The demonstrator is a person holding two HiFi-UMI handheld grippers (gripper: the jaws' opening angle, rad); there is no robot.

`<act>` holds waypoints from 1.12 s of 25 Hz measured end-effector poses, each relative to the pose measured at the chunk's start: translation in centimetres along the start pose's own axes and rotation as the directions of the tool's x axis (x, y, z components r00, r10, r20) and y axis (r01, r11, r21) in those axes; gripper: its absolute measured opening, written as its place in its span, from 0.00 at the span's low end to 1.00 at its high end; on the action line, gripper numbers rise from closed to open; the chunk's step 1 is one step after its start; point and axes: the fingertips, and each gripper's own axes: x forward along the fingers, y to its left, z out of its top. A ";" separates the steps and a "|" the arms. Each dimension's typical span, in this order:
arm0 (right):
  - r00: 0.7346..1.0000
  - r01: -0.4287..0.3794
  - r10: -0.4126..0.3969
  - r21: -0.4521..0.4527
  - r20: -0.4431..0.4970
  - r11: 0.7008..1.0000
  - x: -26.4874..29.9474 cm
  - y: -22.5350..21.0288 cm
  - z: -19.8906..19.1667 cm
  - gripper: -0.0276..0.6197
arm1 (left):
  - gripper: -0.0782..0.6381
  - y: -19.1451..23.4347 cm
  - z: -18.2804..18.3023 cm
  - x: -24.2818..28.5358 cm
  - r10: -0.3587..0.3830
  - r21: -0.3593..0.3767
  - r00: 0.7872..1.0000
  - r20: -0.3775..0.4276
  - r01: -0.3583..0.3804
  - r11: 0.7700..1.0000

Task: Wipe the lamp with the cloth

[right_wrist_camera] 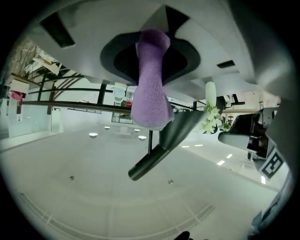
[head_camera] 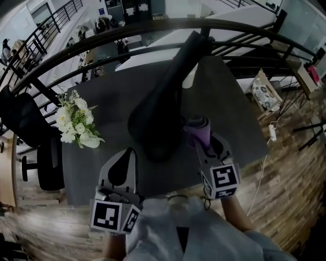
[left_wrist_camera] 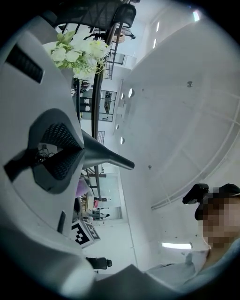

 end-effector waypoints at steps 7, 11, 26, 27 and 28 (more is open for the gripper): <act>0.992 0.011 -0.011 -0.002 0.125 1.000 -2.0 0.8 4.8 0.22 | 0.12 -0.5 1.0 0.1 -0.012 0.021 0.999 0.037 0.011 1.000; 0.985 0.015 -0.013 -0.008 0.171 1.000 -2.6 1.1 6.5 0.22 | 0.12 -0.7 1.7 0.1 -0.018 0.037 0.999 0.049 0.017 0.999; 0.978 0.010 0.004 -0.069 0.208 0.998 -3.6 2.5 7.9 0.22 | 0.12 -0.5 2.1 0.3 -0.041 0.038 0.996 0.073 0.038 0.999; 0.978 0.012 0.004 -0.073 0.207 0.997 -3.6 2.6 8.0 0.22 | 0.12 -0.5 2.1 0.4 -0.042 0.037 0.996 0.075 0.039 0.999; 0.978 0.013 0.003 -0.074 0.207 0.997 -3.5 2.6 8.0 0.22 | 0.12 -0.4 2.1 0.4 -0.043 0.037 0.996 0.076 0.040 0.998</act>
